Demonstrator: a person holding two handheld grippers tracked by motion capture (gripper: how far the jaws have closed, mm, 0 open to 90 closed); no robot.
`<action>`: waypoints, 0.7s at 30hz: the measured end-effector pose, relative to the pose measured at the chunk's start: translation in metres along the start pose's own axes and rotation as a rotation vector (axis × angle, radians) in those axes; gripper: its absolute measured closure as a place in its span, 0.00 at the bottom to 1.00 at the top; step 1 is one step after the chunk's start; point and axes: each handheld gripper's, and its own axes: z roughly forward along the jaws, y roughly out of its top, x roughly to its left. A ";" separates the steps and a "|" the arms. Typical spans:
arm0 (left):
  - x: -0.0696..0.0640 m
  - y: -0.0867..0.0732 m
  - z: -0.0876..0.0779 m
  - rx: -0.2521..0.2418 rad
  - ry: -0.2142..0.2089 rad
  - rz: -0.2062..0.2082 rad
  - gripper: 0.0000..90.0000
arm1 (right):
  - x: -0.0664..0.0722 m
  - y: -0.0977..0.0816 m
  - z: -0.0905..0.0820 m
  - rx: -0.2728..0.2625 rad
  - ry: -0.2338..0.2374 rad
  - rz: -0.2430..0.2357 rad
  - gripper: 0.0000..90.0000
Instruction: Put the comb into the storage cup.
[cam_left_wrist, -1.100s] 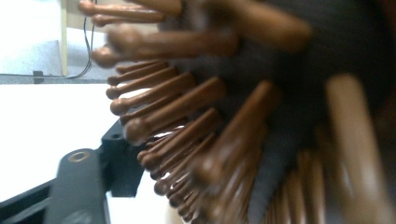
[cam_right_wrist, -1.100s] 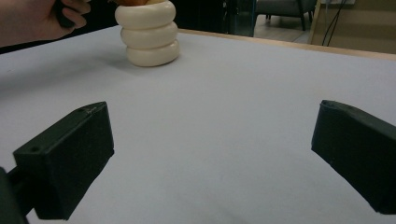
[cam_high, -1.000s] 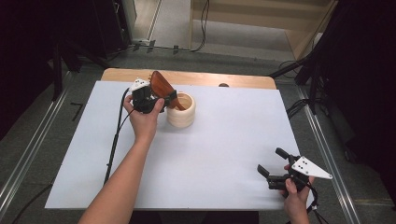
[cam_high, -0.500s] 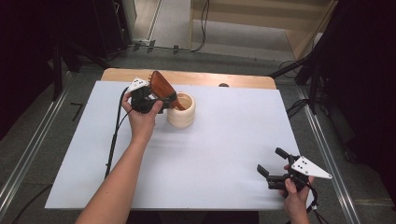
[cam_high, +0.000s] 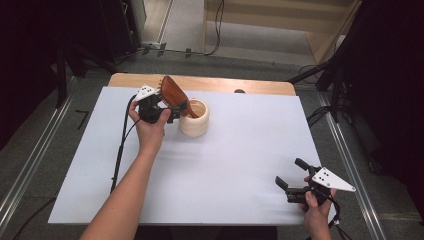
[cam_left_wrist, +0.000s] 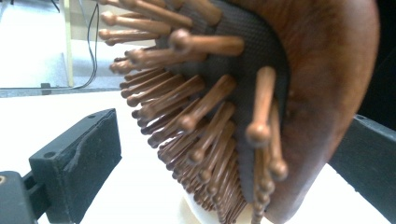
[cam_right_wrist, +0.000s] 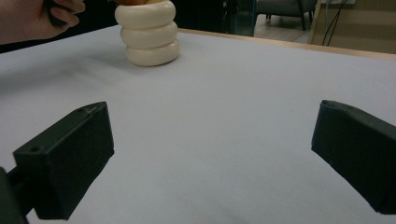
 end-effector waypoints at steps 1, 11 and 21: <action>0.000 0.000 -0.001 -0.001 0.000 0.003 0.00 | 0.000 0.000 0.000 0.000 0.000 0.000 0.00; 0.000 -0.001 -0.010 -0.013 -0.001 0.023 0.00 | 0.000 0.000 0.000 0.001 0.001 -0.001 0.00; 0.001 -0.005 -0.018 -0.010 0.000 0.053 0.00 | 0.001 0.000 0.001 0.004 0.001 -0.006 0.00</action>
